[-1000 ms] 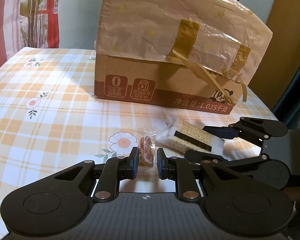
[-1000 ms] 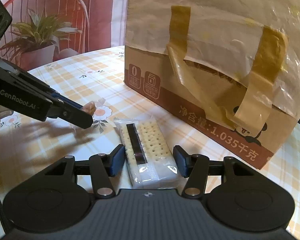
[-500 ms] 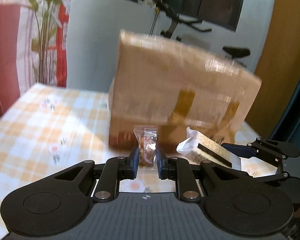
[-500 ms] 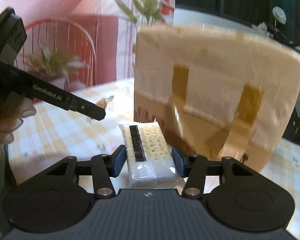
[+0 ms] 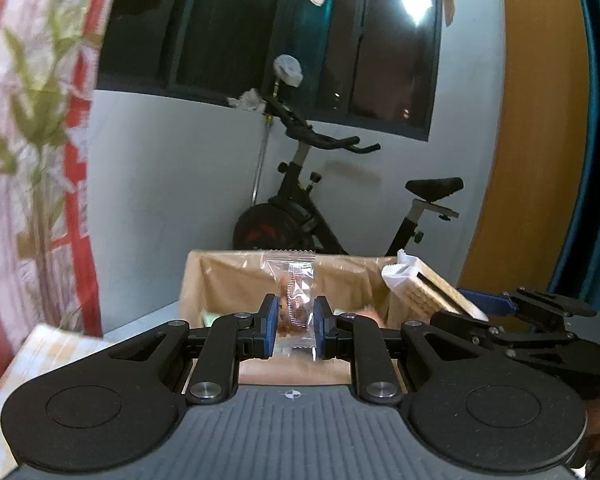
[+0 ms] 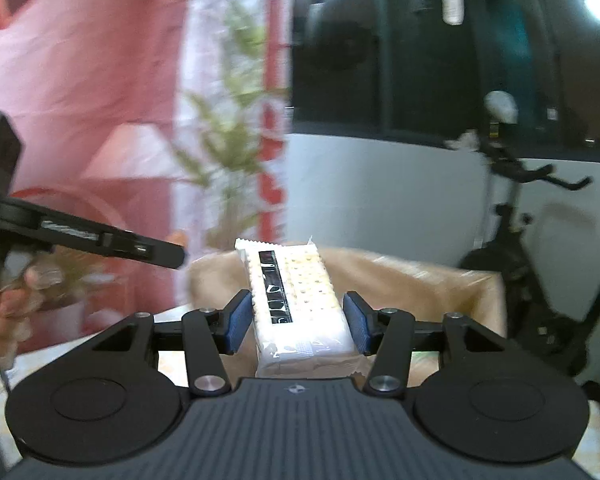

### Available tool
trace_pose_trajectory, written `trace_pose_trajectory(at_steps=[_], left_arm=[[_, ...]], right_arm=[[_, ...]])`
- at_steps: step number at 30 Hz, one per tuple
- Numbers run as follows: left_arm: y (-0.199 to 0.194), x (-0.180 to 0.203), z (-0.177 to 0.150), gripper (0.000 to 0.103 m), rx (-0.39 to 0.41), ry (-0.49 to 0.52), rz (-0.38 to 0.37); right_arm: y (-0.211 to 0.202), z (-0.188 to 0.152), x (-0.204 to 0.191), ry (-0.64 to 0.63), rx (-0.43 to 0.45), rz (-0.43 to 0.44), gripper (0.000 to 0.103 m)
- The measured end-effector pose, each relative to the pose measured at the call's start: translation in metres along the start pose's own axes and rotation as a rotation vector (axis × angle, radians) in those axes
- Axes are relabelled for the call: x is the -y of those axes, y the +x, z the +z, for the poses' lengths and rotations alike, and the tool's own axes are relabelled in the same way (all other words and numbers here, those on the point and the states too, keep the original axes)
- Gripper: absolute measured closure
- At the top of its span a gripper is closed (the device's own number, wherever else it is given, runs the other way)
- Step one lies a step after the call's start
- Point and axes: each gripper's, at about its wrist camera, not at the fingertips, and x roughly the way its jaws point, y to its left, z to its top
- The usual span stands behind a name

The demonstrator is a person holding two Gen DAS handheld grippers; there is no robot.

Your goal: Organize snacks

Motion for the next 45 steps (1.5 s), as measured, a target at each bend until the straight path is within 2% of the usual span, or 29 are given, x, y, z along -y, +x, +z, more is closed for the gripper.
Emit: trace_pose_trajectory(at_steps=[4, 7, 10, 14, 15, 16, 19, 23, 25, 28, 35, 45], left_arm=[[0.042, 0.005, 0.010, 0.083, -0.035, 0.021, 0.038], [0.073, 0.009, 0.007, 0.083, -0.082, 0.020, 0.062], [0.090, 0.006, 0.001, 0.083, -0.117, 0.006, 0.066], [0.096, 0.002, -0.005, 0.082, -0.152, 0.008, 0.079], [0.097, -0.003, -0.006, 0.080, -0.154, 0.012, 0.086], [0.096, -0.003, -0.006, 0.073, -0.158, 0.015, 0.090], [0.086, -0.009, -0.007, 0.050, -0.155, 0.002, 0.082], [0.074, -0.010, -0.006, 0.039, -0.148, -0.007, 0.081], [0.064, -0.008, -0.005, 0.026, -0.141, -0.005, 0.072], [0.049, -0.002, -0.003, 0.014, -0.121, 0.015, 0.079], [0.010, 0.014, 0.002, 0.008, -0.083, 0.053, 0.099], [-0.054, 0.030, 0.001, 0.007, -0.034, 0.047, 0.148]], right_arm=[[0.031, 0.010, 0.030, 0.039, -0.065, -0.125, 0.050], [0.050, 0.009, 0.047, 0.088, -0.136, -0.185, 0.050], [0.060, 0.005, 0.052, 0.096, -0.185, -0.218, 0.050], [0.063, 0.003, 0.053, 0.100, -0.212, -0.216, 0.050], [0.065, 0.004, 0.051, 0.093, -0.221, -0.220, 0.050], [0.067, 0.005, 0.051, 0.086, -0.230, -0.220, 0.049], [0.065, 0.007, 0.049, 0.076, -0.240, -0.220, 0.049], [0.061, 0.010, 0.046, 0.092, -0.234, -0.220, 0.037], [0.055, 0.012, 0.044, 0.103, -0.228, -0.216, 0.034], [0.045, 0.017, 0.040, 0.117, -0.226, -0.211, 0.022], [0.017, 0.029, 0.022, 0.116, -0.198, -0.211, 0.008], [-0.035, 0.045, -0.004, 0.159, -0.140, -0.216, 0.003]])
